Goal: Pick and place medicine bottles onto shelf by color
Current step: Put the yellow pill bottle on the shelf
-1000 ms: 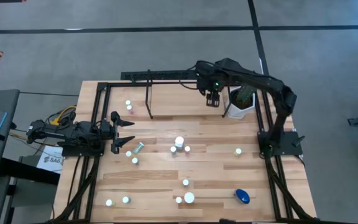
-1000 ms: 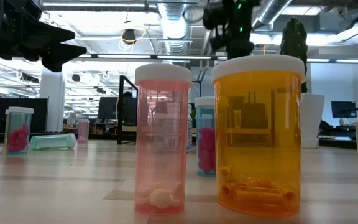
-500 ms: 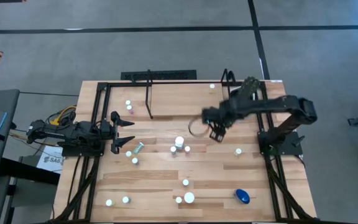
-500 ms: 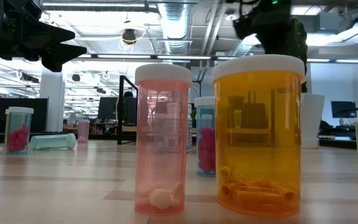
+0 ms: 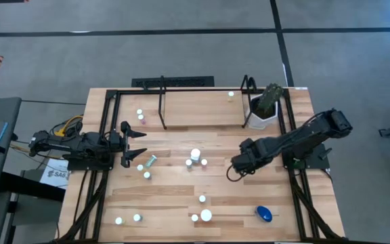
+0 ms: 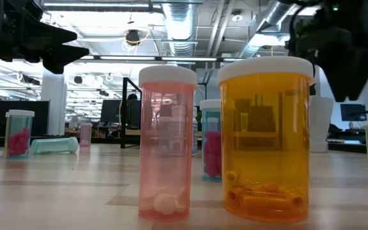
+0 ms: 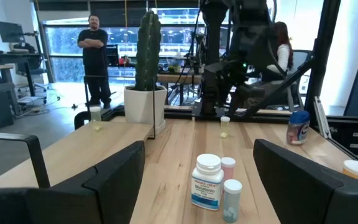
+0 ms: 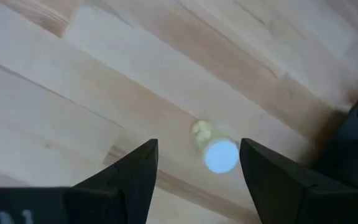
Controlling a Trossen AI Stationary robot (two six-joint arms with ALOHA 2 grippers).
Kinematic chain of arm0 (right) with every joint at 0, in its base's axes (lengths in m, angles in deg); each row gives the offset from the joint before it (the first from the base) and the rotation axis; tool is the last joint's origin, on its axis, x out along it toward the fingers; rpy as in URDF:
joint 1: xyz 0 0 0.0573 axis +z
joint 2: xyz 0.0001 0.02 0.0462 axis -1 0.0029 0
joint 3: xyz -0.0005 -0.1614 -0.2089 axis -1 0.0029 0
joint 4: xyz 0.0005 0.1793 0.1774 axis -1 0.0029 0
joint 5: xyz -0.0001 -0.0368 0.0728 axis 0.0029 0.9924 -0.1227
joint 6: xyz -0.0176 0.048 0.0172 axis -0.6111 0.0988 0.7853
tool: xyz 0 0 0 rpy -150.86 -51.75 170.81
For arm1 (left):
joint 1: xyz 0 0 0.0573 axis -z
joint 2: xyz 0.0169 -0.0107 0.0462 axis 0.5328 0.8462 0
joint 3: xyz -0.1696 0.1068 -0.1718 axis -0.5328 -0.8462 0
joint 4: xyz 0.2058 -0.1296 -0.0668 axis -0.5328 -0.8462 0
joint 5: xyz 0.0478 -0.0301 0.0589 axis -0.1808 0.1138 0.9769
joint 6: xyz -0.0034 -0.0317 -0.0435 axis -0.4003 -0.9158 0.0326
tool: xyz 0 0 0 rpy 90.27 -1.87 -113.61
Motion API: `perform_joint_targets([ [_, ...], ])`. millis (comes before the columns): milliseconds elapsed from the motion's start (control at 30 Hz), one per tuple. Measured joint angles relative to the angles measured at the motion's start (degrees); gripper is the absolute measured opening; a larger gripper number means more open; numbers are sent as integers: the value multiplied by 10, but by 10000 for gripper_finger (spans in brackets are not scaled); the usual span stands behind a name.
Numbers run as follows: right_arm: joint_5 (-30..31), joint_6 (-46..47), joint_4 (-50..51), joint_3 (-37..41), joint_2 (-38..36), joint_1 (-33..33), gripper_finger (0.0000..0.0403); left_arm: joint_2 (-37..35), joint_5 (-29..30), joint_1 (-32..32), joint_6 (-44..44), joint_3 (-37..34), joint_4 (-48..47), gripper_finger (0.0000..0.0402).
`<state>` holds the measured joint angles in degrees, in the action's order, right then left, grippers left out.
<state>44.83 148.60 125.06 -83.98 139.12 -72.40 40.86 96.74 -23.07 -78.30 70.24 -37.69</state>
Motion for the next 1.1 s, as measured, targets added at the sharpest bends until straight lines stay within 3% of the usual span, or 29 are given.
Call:
perform_joint_targets([
  [267,-23,29,-13,45,0,13,250,0,0,0,0,0,0,288],
  [767,-30,24,-134,165,-78,0,250,0,0,0,0,0,0,288],
  [1100,-32,-18,-160,178,-67,0,234,0,0,0,0,0,0,288],
])
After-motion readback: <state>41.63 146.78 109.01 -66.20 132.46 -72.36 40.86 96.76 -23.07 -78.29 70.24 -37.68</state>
